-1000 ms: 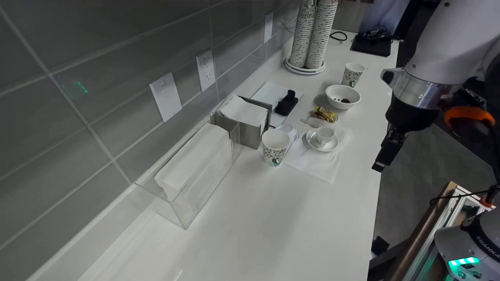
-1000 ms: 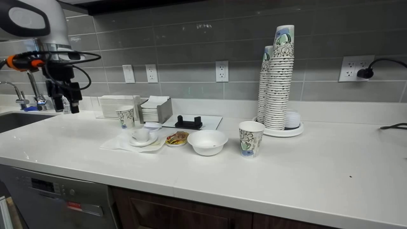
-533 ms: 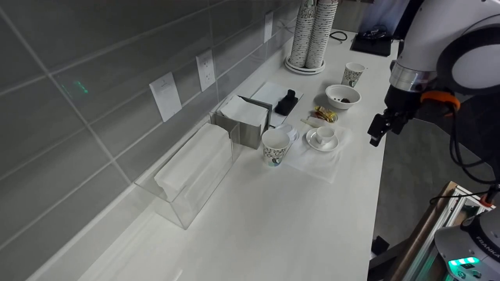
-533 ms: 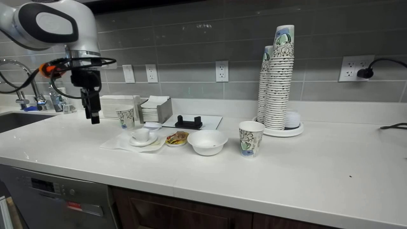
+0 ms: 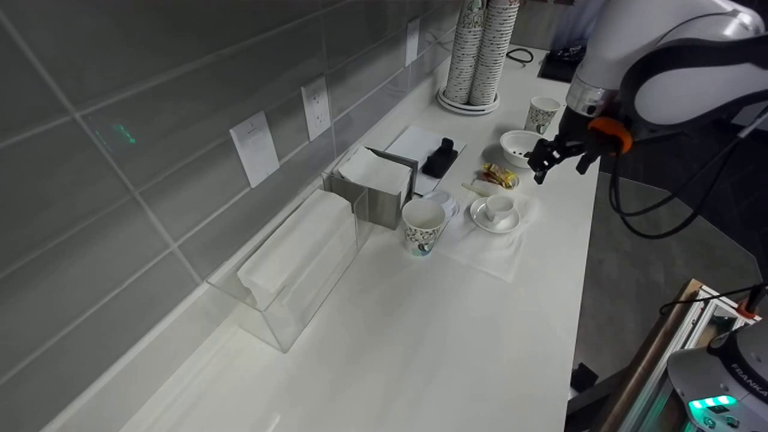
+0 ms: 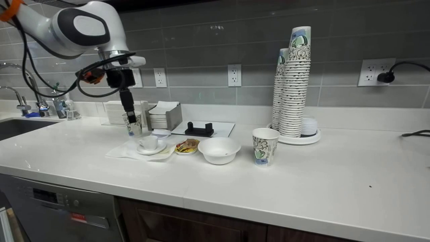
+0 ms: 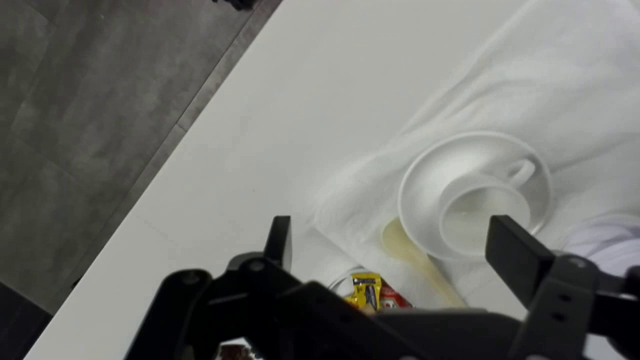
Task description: Pick the brown condiment packet from the small white plate in the middle and put it on the white tray, pick the yellow condiment packet from the small white plate in the middle and put it on the white tray, pick the red condiment packet from the small white plate and put it on the white tray
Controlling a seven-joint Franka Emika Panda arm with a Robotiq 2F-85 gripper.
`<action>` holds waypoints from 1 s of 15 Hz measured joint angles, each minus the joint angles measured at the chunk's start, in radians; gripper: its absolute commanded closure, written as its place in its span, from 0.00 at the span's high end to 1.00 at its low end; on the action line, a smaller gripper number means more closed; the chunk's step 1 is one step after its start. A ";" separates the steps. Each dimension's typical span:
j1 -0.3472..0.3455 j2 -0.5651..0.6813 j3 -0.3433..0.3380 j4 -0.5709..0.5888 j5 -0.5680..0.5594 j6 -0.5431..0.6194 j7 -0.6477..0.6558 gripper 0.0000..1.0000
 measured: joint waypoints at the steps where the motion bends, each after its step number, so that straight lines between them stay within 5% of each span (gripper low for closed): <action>1: -0.003 0.025 0.005 0.018 -0.045 0.017 0.044 1.00; 9: -0.004 0.193 -0.015 0.076 -0.281 0.265 0.357 1.00; 15: -0.003 0.261 -0.063 0.091 -0.525 0.315 0.583 1.00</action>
